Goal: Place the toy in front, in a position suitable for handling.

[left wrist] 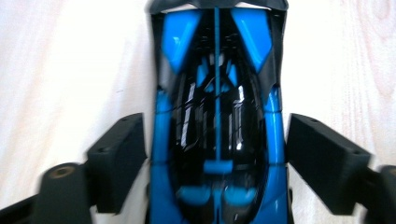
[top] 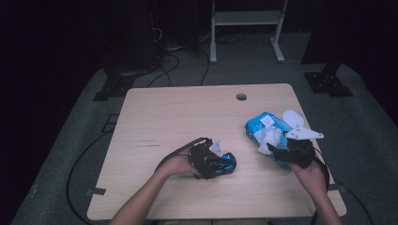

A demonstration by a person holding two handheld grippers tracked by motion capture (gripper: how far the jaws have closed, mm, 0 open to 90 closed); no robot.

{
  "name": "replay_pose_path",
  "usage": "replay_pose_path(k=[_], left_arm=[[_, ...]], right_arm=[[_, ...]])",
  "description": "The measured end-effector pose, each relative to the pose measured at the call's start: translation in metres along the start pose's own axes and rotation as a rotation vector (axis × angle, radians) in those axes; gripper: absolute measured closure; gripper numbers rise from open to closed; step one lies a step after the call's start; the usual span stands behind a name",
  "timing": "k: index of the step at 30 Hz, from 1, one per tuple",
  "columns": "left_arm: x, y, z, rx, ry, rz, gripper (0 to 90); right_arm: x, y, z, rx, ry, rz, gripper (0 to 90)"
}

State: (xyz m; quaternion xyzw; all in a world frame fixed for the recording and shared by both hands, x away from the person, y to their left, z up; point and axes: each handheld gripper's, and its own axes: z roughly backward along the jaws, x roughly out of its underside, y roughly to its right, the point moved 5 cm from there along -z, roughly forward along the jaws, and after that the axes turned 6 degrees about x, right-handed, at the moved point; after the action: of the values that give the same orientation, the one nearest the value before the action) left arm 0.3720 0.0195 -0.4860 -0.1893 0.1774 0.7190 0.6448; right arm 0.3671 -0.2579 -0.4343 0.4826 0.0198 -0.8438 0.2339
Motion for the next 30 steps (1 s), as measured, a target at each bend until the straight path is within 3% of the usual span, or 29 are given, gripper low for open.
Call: replay_pose_path(k=[2,3,4,5,6,7,8,9,10,11,12,15,16,23,26,27,30], left_arm=[[0.008,0.003,0.009,-0.032,0.063,0.027,14.8],[0.008,0.003,0.009,-0.032,0.063,0.027,13.9],[0.018,0.006,0.015,-0.069,0.106,0.043,12.5],[0.018,0.006,0.015,-0.069,0.106,0.043,11.7],[0.031,0.010,0.021,-0.093,0.167,0.073,11.4],[0.031,0.010,0.021,-0.093,0.167,0.073,11.3],[0.041,0.010,0.025,-0.115,0.200,0.093,10.8],[0.041,0.010,0.025,-0.115,0.200,0.093,10.0],[0.047,0.010,0.027,-0.117,0.225,0.120,9.5],[0.050,0.010,0.027,-0.120,0.231,0.131,9.5],[0.059,0.008,0.029,-0.135,0.258,0.160,8.9],[0.063,0.007,0.030,-0.132,0.273,0.179,8.9],[0.066,0.008,0.033,-0.128,0.298,0.189,8.9],[0.070,0.010,0.030,-0.134,0.304,0.186,8.9],[0.071,0.012,0.024,-0.130,0.285,0.177,8.9],[0.071,0.012,0.023,-0.128,0.280,0.174,8.9],[0.070,0.013,0.022,-0.124,0.280,0.169,8.9]], right_arm=[[0.000,0.007,-0.015,0.026,-0.039,-0.012,27.1],[0.000,0.007,-0.015,0.026,-0.039,-0.012,27.1],[0.003,0.010,-0.027,0.049,-0.078,-0.015,30.9],[0.003,0.010,-0.027,0.049,-0.078,-0.015,30.9],[0.007,0.011,-0.035,0.066,-0.113,-0.017,38.5],[0.007,0.011,-0.035,0.066,-0.113,-0.017,38.5],[0.011,0.011,-0.040,0.078,-0.127,-0.027,49.0],[0.011,0.011,-0.040,0.078,-0.127,-0.027,49.0],[0.011,0.011,-0.039,0.086,-0.120,-0.031,58.8],[0.011,0.011,-0.039,0.086,-0.120,-0.031,58.8],[0.011,0.012,-0.039,0.061,-0.122,-0.057,64.6],[0.011,0.012,-0.038,0.052,-0.117,-0.063,67.4],[0.009,0.011,-0.036,0.056,-0.106,-0.064,68.1],[0.007,0.013,-0.029,0.037,-0.055,-0.106,69.3],[0.008,0.013,-0.027,0.031,-0.049,-0.111,62.4],[0.009,0.012,-0.027,0.033,-0.050,-0.107,58.2],[0.012,0.008,-0.024,0.064,-0.063,-0.060,60.8]])
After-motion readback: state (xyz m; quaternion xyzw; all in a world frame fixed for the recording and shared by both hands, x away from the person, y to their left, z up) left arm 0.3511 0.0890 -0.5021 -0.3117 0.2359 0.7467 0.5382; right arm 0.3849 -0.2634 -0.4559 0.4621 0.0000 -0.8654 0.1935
